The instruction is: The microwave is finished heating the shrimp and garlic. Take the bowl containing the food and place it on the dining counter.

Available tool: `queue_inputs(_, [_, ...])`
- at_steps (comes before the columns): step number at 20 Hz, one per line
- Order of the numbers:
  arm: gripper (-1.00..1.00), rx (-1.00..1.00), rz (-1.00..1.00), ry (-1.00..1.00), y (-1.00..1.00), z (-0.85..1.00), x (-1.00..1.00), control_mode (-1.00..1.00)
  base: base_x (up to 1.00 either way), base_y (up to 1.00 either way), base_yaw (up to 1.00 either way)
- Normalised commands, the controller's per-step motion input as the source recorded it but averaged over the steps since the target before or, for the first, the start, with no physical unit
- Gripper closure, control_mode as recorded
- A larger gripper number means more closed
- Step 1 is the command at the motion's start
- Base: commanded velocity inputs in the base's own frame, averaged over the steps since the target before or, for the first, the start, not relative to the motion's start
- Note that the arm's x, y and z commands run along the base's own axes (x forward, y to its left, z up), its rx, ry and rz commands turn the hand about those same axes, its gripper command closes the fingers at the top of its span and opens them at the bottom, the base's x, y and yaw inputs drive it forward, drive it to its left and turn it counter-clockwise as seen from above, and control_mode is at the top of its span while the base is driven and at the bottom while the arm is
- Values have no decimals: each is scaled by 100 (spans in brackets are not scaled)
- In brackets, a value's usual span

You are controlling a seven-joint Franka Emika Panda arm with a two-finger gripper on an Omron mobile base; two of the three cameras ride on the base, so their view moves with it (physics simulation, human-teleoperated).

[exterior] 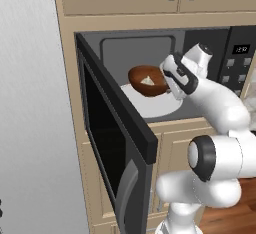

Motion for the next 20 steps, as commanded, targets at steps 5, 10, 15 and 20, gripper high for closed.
queue_inputs(5, [100, 0, -1, -32, -11, 14, -100, -100, 0, 0, 0])
queue_inputs(10, [100, 0, -3, -17, -7, 31, -100, -100, 0, 0, 0])
queue_inputs(15, [100, 0, -1, 0, -3, 40, -100, -100, 0, 0, 0])
queue_inputs(20, [100, 0, -6, 6, -13, 46, -93, -100, 0, 0, 0])
